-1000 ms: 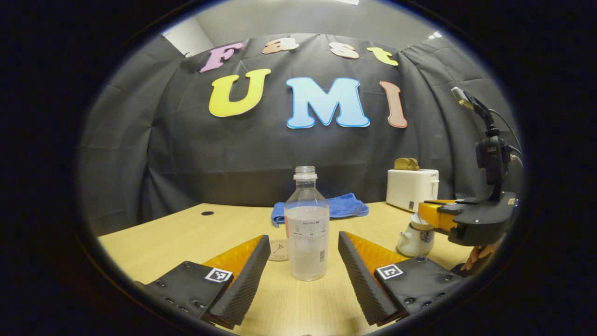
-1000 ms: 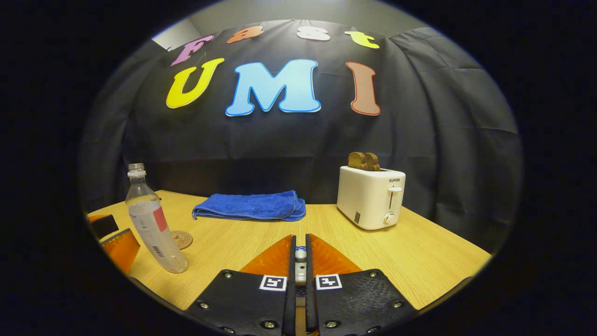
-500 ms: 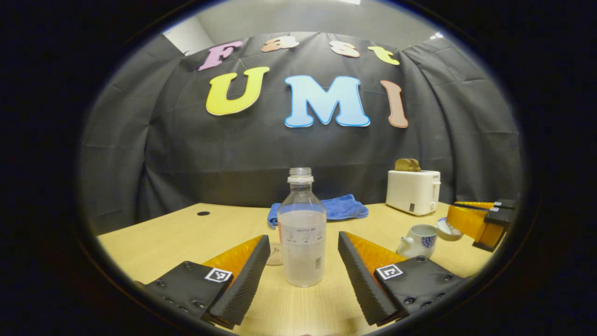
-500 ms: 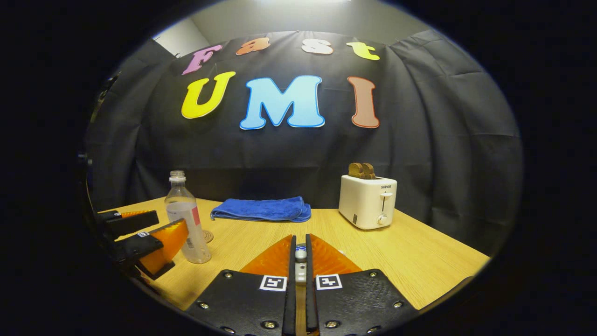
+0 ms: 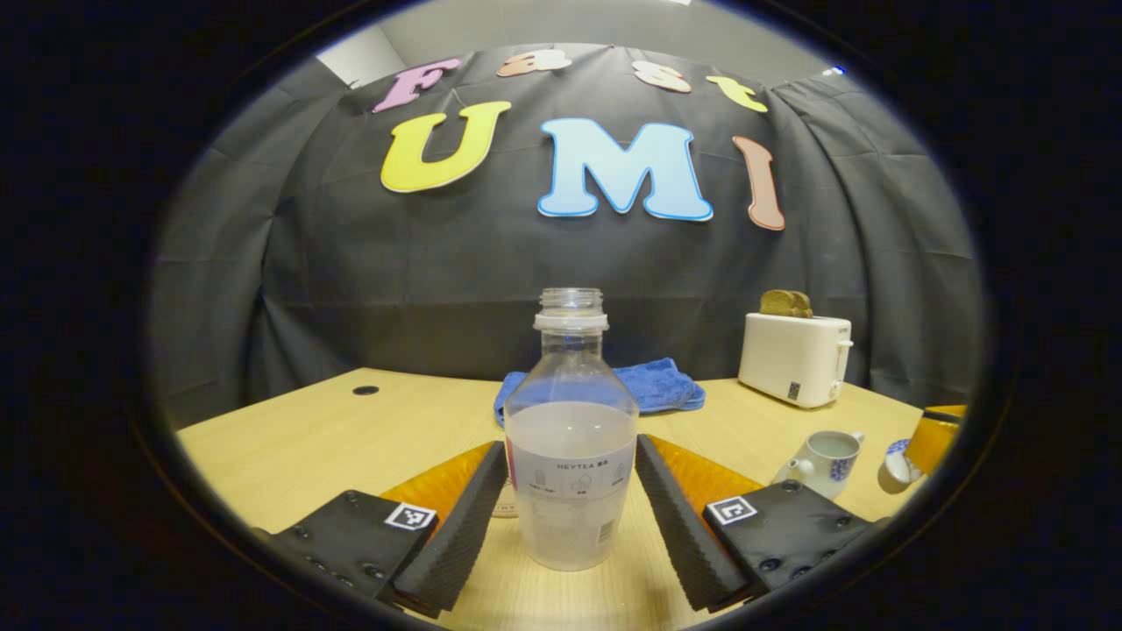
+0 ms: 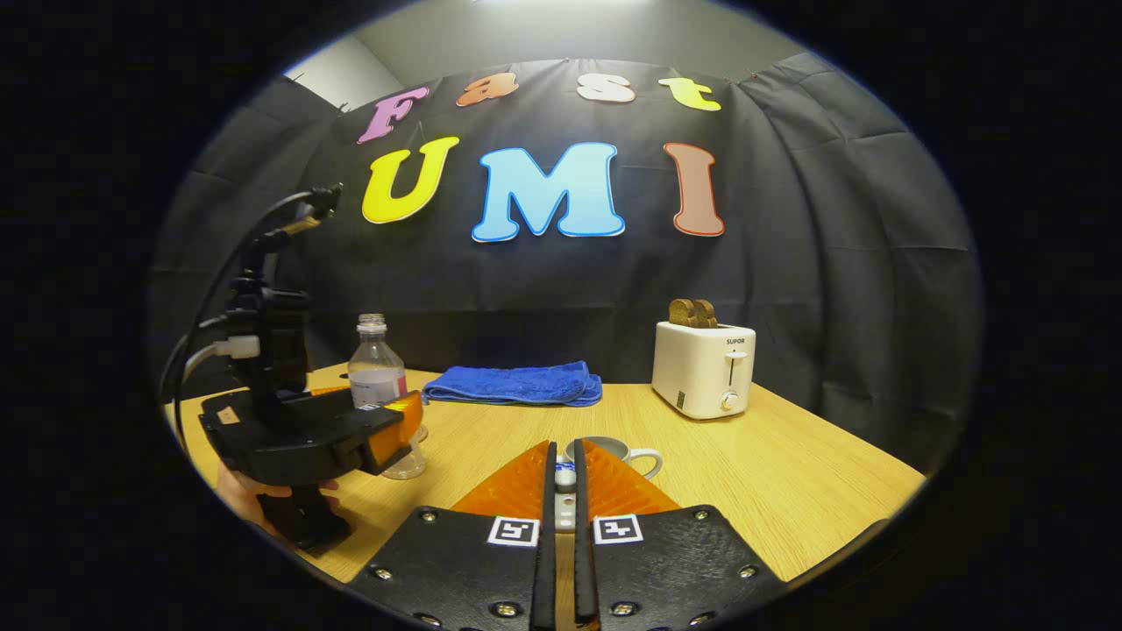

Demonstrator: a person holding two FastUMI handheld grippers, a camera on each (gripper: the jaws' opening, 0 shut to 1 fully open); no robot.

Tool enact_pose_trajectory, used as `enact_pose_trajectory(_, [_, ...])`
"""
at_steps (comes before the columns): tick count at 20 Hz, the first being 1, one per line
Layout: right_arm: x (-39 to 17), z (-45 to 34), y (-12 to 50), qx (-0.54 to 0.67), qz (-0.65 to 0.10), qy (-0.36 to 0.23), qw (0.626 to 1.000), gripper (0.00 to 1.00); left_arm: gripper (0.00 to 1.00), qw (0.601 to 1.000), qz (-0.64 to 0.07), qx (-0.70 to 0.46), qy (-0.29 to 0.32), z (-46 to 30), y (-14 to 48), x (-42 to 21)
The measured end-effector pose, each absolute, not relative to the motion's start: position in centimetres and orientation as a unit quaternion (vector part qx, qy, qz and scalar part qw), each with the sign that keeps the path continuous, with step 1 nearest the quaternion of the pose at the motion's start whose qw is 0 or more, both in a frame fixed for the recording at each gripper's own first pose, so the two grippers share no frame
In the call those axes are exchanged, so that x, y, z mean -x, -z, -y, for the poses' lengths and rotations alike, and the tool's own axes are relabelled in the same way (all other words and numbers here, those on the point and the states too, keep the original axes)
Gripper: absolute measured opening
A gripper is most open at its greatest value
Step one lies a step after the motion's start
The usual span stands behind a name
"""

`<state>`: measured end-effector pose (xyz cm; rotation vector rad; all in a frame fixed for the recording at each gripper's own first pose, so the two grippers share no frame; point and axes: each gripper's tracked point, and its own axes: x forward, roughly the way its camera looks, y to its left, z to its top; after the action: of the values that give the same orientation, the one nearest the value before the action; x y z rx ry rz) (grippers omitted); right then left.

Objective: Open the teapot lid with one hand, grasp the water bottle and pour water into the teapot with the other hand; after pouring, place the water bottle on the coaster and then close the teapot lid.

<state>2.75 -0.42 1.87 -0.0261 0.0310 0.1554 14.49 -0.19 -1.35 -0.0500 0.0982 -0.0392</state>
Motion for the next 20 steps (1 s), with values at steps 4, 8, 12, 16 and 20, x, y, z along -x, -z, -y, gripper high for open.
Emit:
enact_pose_trajectory(4, [0.6,-0.7,-0.9,0.01,-0.027,-0.102,0.994,0.08,0.88,0.998,-0.056,0.019,0.029,0.4,1.5,-14.2])
enact_pose_trajectory(8, [2.9,-0.7,-0.2,-0.004,-0.039,-0.105,0.994,0.08,0.88,0.998,-0.057,0.003,0.039,1.4,1.2,-13.8])
enact_pose_trajectory(12, [4.7,0.3,-0.3,0.005,-0.027,-0.095,0.995,0.08,0.87,0.996,-0.041,-0.068,0.043,2.2,-0.1,-13.8])
enact_pose_trajectory(16, [5.9,0.6,-0.5,0.007,-0.022,-0.093,0.995,0.08,0.87,0.983,-0.024,-0.174,0.047,3.8,-1.2,-13.9])
enact_pose_trajectory(20, [6.7,1.5,0.8,0.0,-0.036,-0.092,0.995,0.08,0.88,0.951,-0.018,-0.302,0.066,6.1,-0.7,-14.5])
